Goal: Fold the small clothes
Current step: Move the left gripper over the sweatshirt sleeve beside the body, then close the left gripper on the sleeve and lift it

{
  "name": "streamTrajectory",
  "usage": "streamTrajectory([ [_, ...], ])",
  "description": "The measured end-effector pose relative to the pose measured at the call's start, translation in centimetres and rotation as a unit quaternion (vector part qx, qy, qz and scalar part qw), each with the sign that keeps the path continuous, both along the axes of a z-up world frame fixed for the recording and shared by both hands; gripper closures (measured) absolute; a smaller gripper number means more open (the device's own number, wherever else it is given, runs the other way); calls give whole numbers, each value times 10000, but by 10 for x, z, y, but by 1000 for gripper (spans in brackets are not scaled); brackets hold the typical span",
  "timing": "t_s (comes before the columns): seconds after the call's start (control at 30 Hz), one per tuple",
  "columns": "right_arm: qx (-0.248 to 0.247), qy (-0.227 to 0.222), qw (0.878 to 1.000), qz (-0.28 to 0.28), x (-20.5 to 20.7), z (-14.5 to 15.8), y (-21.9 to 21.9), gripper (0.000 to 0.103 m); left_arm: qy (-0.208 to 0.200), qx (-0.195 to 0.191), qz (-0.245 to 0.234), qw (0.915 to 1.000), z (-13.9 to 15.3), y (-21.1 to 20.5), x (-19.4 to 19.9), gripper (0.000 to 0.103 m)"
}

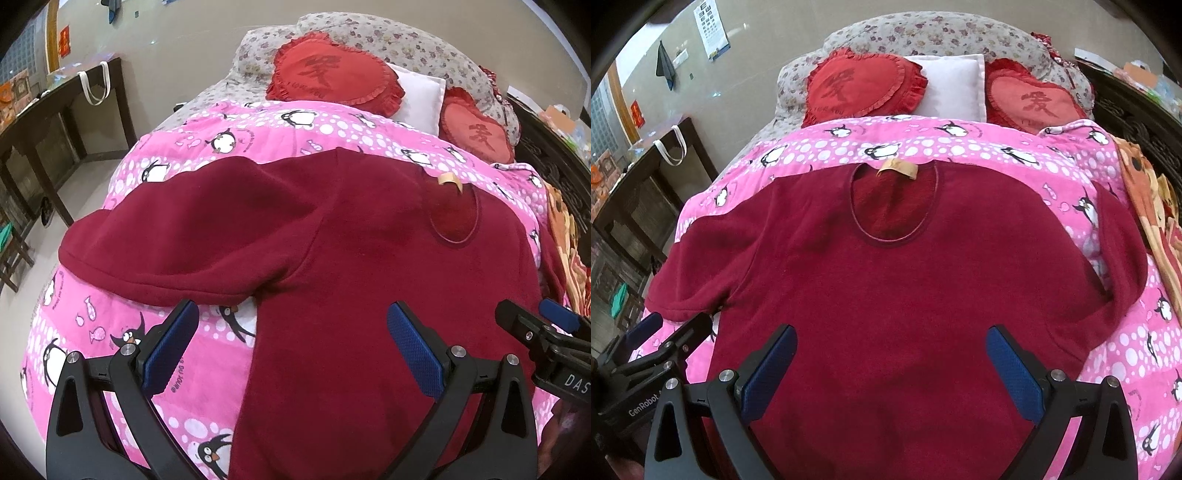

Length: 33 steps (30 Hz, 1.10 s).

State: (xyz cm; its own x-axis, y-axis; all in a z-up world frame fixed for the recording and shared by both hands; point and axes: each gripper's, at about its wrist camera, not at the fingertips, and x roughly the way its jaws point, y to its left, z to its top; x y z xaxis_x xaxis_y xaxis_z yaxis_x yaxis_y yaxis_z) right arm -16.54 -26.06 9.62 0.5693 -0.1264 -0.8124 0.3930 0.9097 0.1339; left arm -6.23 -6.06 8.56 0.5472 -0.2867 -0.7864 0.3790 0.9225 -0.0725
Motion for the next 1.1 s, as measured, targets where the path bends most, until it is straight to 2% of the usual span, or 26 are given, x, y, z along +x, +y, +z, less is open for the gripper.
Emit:
streamTrajectory([
  [0.33, -87, 147, 9997, 171, 19, -12, 10, 1, 125, 13, 212, 9997, -9, 19, 18, 1],
  [0.5, -198, 212, 9990, 340, 31, -16, 19, 1, 233, -283, 621, 9974, -9, 62, 40, 1],
  [0.6, -169, 186, 9988, 419, 35, -17, 24, 2, 321, -463, 1083, 9925, -12, 101, 59, 1],
  [0.73, -103, 194, 9985, 497, 38, -21, 28, 2, 533, -598, 1769, 9810, -23, 154, 91, 1],
  [0.83, -43, 284, 9982, 525, 41, -28, 29, 2, 714, -857, 2441, 9633, -35, 196, 120, 1],
  [0.97, 83, 397, 9978, 518, 42, -36, 27, 2, 1062, -1465, 3093, 9336, -57, 235, 151, 11],
  [1.0, 81, 410, 9978, 516, 42, -37, 27, 2, 1115, -1556, 3160, 9293, -61, 238, 156, 13],
  [1.07, 68, 447, 9977, 500, 43, -40, 25, 2, 981, -1579, 3232, 9279, -60, 239, 165, 13],
  [1.1, 58, 466, 9977, 494, 43, -41, 24, 2, 919, -1546, 3167, 9313, -59, 236, 170, 19],
])
